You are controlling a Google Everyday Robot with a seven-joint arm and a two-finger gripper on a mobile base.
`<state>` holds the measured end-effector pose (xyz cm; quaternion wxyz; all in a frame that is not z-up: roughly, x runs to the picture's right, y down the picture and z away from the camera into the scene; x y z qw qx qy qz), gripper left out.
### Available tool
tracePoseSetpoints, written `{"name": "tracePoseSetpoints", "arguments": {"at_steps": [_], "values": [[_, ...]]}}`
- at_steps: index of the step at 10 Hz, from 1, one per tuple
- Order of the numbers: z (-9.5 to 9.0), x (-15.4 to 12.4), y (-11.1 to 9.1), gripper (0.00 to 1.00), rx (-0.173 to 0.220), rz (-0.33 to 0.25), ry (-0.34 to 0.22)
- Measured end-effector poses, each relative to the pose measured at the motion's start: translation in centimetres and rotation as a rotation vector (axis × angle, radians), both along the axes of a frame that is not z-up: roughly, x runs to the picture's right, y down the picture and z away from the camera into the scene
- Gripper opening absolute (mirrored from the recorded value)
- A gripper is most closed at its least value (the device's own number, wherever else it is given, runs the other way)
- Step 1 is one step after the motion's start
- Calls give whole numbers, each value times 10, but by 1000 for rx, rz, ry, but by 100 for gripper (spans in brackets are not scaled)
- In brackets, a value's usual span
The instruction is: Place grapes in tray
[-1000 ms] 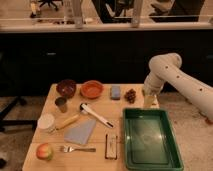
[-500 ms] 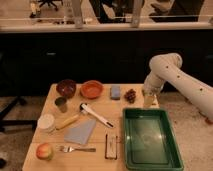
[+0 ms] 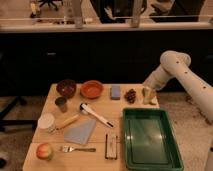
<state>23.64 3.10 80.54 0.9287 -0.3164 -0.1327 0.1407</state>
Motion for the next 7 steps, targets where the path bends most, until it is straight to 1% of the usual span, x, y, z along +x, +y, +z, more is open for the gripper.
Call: {"name": "tracePoseSetpoints", "arguments": {"at_steps": [4, 7], "values": [[14, -6, -2, 80, -19, 38, -21], [31, -10, 1, 80, -35, 61, -5]]}}
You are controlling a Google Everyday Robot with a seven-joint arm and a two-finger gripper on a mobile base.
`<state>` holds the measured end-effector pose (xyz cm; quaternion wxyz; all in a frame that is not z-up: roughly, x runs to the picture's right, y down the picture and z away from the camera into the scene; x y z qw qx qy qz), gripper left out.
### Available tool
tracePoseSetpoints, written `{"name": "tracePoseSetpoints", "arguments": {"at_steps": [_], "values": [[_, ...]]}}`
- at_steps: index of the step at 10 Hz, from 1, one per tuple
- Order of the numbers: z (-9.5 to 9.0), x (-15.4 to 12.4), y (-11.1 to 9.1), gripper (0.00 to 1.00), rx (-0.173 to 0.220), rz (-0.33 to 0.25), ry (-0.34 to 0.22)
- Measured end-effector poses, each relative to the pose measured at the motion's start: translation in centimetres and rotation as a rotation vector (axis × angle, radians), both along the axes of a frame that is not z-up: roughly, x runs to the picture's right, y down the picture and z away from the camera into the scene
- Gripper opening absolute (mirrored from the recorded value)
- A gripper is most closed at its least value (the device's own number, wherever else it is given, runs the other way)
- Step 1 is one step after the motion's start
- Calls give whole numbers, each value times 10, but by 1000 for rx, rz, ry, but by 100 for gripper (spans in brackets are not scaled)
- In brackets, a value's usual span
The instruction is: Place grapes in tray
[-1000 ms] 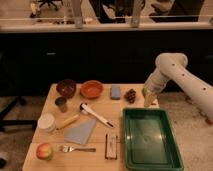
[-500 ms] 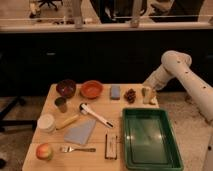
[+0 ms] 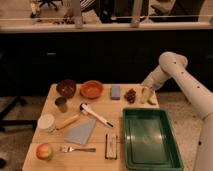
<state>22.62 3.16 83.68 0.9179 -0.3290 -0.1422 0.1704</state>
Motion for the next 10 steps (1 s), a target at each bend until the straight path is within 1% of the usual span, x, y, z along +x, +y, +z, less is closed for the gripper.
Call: {"name": "tracePoseSetpoints", "arguments": {"at_steps": [2, 5, 8, 10], "values": [[11, -7, -2, 80, -1, 4, 8], [25, -11, -4, 80, 16, 18, 18], [39, -22, -5, 80, 41, 23, 8], [49, -27, -3, 80, 43, 25, 1]]}}
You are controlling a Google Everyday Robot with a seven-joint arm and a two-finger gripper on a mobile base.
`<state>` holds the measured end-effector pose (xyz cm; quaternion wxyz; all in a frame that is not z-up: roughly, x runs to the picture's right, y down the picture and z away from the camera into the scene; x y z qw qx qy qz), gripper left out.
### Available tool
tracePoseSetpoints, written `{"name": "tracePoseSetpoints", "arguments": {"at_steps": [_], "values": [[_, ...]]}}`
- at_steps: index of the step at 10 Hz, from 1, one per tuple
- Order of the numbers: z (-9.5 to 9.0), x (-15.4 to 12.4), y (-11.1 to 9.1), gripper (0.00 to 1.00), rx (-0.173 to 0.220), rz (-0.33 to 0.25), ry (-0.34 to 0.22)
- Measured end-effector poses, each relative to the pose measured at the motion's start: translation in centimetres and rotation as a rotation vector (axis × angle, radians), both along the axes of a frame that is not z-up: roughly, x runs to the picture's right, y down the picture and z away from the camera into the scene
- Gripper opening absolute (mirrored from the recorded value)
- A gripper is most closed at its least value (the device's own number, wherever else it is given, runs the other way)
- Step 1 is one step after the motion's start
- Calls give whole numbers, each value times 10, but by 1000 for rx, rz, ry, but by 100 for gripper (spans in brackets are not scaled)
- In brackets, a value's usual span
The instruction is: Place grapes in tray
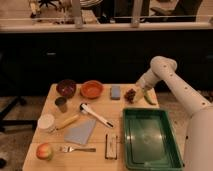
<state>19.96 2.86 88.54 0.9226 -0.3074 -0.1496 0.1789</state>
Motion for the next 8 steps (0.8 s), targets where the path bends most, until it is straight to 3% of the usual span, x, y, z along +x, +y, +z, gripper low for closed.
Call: {"name": "tracePoseSetpoints", "arguments": {"at_steps": [8], "values": [[4, -2, -1, 80, 1, -2, -2]]}}
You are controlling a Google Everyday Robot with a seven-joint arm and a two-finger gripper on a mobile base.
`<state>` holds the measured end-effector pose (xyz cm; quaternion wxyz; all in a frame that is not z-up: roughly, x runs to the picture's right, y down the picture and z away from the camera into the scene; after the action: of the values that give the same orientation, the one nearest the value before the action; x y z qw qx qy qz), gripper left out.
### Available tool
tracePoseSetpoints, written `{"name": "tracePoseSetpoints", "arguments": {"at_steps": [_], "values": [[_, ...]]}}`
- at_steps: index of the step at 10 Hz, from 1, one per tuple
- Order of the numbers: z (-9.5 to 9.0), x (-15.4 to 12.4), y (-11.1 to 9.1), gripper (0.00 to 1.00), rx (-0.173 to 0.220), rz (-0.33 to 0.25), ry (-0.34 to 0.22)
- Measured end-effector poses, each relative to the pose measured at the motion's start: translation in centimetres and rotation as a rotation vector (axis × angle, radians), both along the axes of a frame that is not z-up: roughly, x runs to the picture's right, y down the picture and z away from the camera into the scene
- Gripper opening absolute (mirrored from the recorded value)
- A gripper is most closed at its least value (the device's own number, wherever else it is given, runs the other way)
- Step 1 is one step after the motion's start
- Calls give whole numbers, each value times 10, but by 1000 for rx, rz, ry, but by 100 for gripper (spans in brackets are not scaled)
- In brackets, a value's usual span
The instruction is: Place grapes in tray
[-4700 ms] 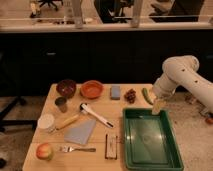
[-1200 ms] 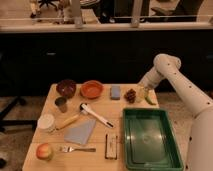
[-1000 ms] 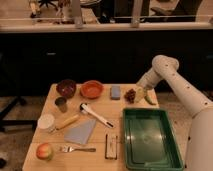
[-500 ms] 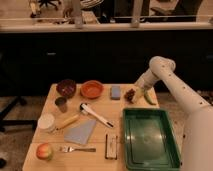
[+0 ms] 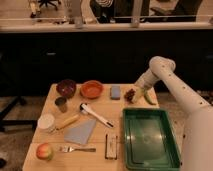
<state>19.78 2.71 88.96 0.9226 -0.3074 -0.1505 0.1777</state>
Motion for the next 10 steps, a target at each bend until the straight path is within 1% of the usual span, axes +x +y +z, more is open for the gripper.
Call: {"name": "tracePoseSetpoints", "arguments": {"at_steps": [5, 8, 10], "values": [[1, 0, 1, 80, -2, 3, -1], [14, 15, 9, 80, -8, 66, -28], [20, 18, 7, 80, -11, 86, -27]]}}
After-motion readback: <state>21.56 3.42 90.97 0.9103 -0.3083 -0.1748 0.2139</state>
